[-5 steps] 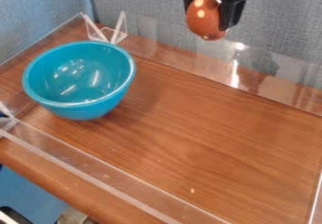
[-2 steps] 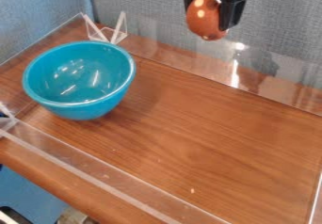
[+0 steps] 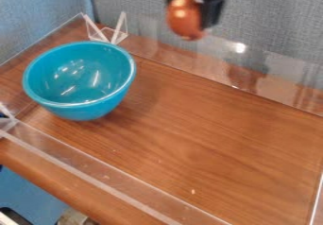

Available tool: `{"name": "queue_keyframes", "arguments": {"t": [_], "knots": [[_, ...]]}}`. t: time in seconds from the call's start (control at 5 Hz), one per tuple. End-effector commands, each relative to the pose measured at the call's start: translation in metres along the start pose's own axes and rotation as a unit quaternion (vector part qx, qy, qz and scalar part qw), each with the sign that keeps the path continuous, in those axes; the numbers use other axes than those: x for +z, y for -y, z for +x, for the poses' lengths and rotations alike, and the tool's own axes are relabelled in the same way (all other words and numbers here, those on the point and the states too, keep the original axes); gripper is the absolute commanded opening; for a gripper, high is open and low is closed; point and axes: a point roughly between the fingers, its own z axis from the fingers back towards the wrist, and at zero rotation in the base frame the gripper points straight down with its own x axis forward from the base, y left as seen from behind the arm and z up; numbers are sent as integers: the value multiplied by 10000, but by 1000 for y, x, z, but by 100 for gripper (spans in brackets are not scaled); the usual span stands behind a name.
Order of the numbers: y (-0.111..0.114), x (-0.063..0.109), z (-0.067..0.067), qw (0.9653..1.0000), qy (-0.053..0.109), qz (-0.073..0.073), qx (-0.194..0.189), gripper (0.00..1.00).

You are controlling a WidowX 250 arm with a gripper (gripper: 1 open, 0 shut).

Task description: Put the mushroom in the blue bowl

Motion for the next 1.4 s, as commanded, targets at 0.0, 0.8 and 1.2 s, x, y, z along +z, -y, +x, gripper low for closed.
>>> {"name": "queue_keyframes", "arguments": {"t": [0.0,0.8,1.2], "knots": [[-40,17,-30,9995,129,182,235,0],[-84,-25,-73,9964,-431,306,658,0],[-95,-50,-76,9941,-691,360,752,0]]}}
